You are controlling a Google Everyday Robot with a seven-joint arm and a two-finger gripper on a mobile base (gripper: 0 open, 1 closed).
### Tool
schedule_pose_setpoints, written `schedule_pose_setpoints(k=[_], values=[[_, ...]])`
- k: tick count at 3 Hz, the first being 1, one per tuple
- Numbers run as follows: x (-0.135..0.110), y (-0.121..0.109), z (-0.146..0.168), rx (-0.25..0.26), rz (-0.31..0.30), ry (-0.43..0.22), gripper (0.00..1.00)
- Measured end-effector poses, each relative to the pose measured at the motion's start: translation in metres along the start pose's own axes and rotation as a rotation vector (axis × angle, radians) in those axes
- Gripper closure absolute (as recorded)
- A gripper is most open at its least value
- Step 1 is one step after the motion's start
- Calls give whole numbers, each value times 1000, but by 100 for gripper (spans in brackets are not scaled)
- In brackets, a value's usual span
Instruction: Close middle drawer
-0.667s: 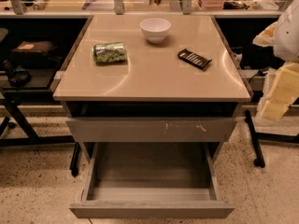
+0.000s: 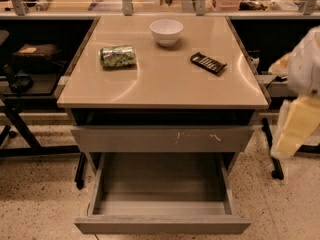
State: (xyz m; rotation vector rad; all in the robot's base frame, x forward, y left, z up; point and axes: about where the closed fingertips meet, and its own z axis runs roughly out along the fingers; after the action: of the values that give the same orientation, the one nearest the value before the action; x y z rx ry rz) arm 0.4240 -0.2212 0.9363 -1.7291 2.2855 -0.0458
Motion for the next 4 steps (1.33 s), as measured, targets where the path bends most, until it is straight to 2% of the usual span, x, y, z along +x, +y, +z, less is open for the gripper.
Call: schedule_pose_setpoints(k=[1,2,3,4], values=[[24,38,58,-77,31,-6,18],[46,76,115,-130,36,-35,42],[67,102,171,-168,41,-113,65],[69,102,174,-159,30,-118,90]])
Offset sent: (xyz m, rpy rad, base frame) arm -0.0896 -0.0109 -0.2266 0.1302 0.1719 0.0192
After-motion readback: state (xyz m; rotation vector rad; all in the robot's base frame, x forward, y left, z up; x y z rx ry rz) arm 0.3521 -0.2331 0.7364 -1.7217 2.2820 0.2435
